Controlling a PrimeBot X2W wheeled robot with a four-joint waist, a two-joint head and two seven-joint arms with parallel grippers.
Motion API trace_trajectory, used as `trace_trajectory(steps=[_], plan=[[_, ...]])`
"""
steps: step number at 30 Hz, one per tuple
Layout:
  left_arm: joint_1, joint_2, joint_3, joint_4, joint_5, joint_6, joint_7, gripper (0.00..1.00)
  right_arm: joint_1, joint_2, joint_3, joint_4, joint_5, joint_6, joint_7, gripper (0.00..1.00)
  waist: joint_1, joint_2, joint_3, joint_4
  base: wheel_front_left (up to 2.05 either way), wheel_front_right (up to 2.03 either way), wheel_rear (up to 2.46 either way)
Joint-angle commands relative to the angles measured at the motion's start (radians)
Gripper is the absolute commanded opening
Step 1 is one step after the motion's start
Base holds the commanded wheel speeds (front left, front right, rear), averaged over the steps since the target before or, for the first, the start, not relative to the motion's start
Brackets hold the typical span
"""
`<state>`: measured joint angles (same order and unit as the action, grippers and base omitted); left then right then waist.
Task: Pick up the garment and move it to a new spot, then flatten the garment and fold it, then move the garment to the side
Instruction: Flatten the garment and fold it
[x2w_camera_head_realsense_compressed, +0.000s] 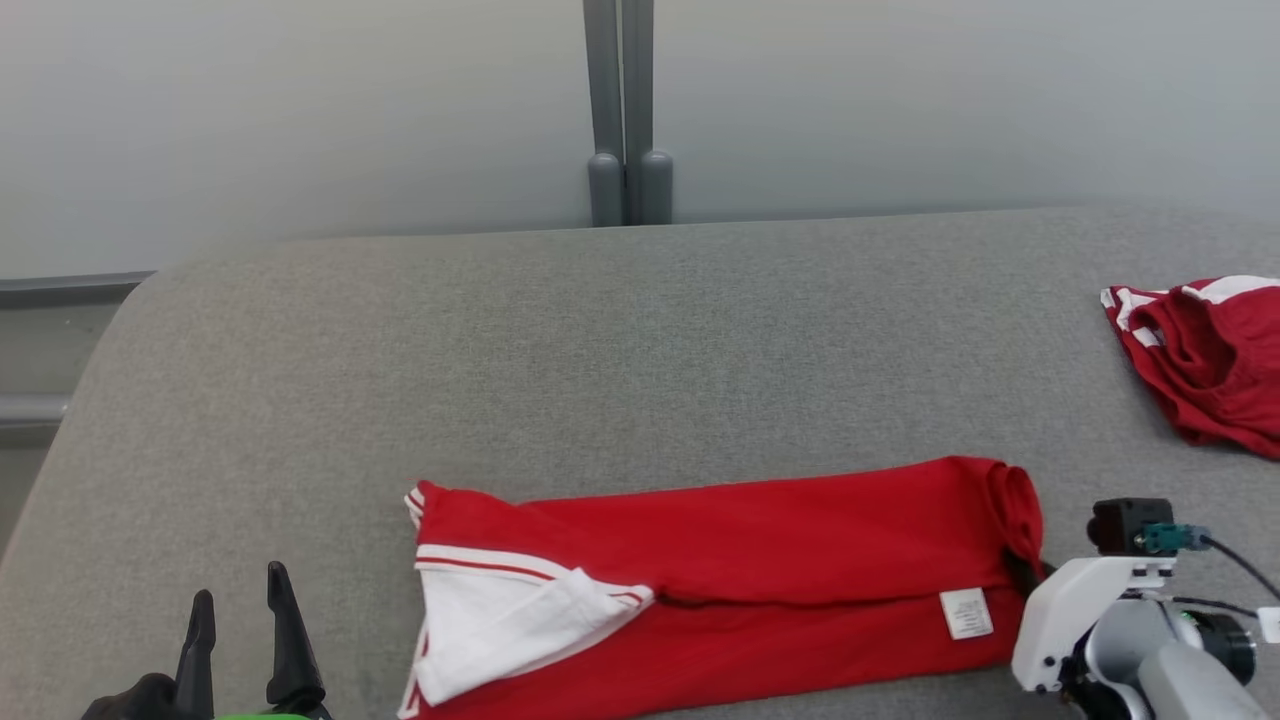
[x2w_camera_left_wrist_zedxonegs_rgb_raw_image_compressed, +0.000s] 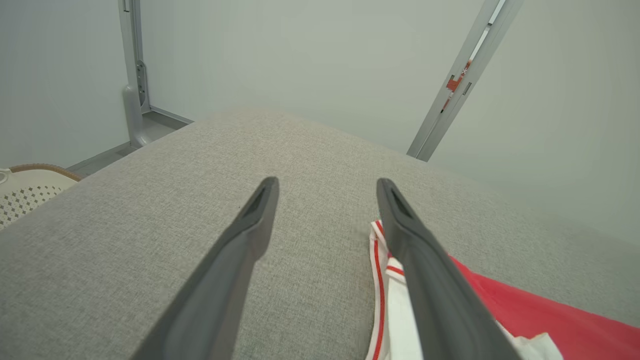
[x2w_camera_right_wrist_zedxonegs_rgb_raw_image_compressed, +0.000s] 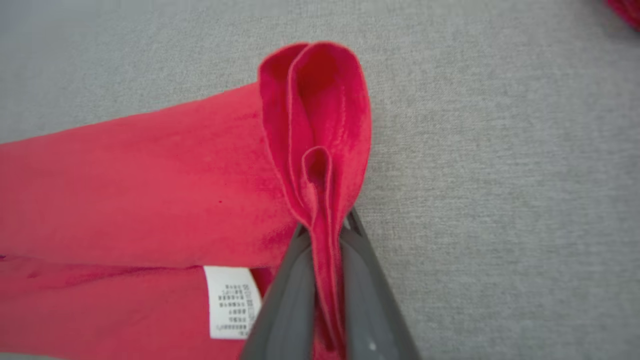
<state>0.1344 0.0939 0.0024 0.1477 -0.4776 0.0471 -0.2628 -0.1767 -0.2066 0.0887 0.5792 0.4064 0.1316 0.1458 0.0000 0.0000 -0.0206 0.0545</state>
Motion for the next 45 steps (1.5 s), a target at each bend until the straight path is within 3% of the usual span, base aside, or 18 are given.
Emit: trace_trajectory(steps=[1, 9, 19, 27, 32, 38, 45], plan=[[0.001, -0.002, 0.005, 0.004, 0.014, -0.006, -0.002, 1.0, -0.011, -0.038, -0.009, -0.011, 0.009, -0.002, 0.007, 0.0, 0.0, 0.0, 0.0, -0.036, 0.0, 0.0, 0.0], [-0.012, -0.014, 0.018, 0.013, 0.024, -0.017, -0.001, 1.0, -0.012, -0.146, -0.008, -0.084, 0.046, -0.002, 0.056, 0.0, 0.0, 0.0, 0.011, -0.123, 0.0, 0.0, 0.0], [-0.038, -0.026, 0.017, 0.038, 0.042, -0.038, -0.001, 1.0, 0.022, -0.102, 0.142, -0.272, 0.216, -0.001, 0.132, 0.0, 0.0, 0.0, 0.014, -0.165, 0.0, 0.0, 0.0], [-0.047, -0.031, 0.021, 0.049, 0.051, -0.044, -0.001, 1.0, 0.028, -0.084, 0.262, -0.428, 0.326, -0.001, 0.178, 0.0, 0.0, 0.0, 0.005, -0.122, 0.0, 0.0, 0.0], [-0.054, -0.034, 0.022, 0.055, 0.054, -0.05, -0.001, 1.0, 0.002, -0.04, 0.343, -0.478, 0.373, -0.001, 0.187, 0.0, 0.0, 0.0, 0.002, -0.08, 0.0, 0.0, 0.0], [-0.066, -0.036, 0.015, 0.066, 0.059, -0.058, -0.001, 1.0, -0.045, 0.029, 0.436, -0.452, 0.404, -0.001, 0.17, 0.0, 0.0, 0.0, 0.001, -0.025, 0.0, 0.0, 0.0], [-0.077, -0.039, 0.001, 0.073, 0.06, -0.061, -0.001, 1.0, -0.103, 0.095, 0.519, -0.335, 0.431, -0.001, 0.129, 0.0, 0.0, 0.0, 0.005, 0.047, 0.0, 0.0, 0.0]])
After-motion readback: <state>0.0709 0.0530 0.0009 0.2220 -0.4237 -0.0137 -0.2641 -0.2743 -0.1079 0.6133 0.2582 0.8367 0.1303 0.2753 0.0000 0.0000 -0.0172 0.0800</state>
